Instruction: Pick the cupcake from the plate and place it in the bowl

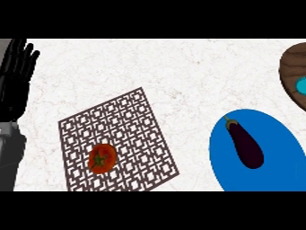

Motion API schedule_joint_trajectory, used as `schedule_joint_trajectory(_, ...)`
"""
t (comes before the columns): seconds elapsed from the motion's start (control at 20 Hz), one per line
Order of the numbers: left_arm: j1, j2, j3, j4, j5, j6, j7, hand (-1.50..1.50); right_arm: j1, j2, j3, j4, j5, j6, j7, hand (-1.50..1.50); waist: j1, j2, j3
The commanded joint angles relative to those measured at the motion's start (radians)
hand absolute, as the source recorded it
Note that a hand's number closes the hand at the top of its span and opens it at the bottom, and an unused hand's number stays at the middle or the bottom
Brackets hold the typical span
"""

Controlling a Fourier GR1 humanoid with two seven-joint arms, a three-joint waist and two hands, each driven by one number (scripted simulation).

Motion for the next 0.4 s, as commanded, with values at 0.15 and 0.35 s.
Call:
schedule_joint_trajectory(0.15, 0.009, -0.003, 0.007, -0.005, 0.011, -0.002, -0.002, 0.00, 0.012, -0.050, -0.054, 0.021, -0.059, 0.162, -0.026, -1.50, 0.009, 0.011, 0.006)
schedule_joint_trajectory(0.35, -0.010, -0.004, -0.001, -0.014, 0.007, -0.003, -0.002, 0.00, 0.012, -0.059, -0.064, 0.008, -0.074, 0.185, 0.005, -1.50, 0.003, 0.015, 0.011)
